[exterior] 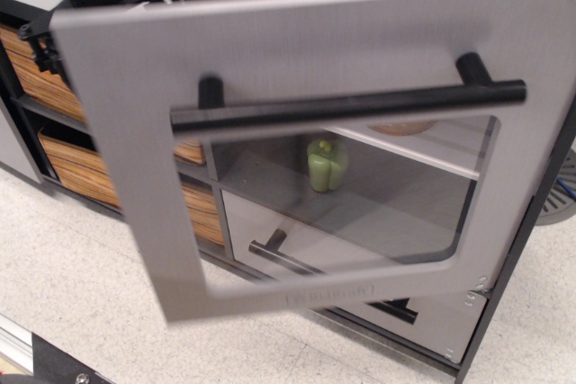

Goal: Open oven

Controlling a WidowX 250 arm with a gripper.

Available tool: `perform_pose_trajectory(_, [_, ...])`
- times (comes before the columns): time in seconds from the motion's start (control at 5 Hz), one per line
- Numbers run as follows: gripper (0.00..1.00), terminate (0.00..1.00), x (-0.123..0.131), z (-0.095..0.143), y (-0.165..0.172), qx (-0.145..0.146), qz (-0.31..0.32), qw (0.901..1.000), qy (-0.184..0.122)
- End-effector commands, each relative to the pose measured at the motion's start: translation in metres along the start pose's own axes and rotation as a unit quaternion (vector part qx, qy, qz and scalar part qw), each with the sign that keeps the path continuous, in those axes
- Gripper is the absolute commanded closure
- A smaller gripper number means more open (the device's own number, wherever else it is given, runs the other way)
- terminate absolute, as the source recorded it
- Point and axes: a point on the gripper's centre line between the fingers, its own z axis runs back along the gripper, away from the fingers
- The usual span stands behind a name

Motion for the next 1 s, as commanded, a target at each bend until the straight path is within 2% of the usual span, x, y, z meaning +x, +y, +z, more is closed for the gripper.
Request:
perform_pose_trajectory(0.0, [0.00,0.00,-0.037,0.025,0.032,-0.001,-0.108,0.9932,0.043])
perform_pose_trajectory(0.2, [0.00,0.00,-0.061,0.024,0.016,-0.014,-0.137,0.9881,0.067])
perform_pose_trajectory(0.4, [0.00,0.00,-0.079,0.028,-0.014,-0.031,-0.149,0.9863,0.063])
perform_pose_trajectory(0.8, [0.00,0.00,-0.084,0.034,-0.042,-0.047,-0.162,0.9835,0.066])
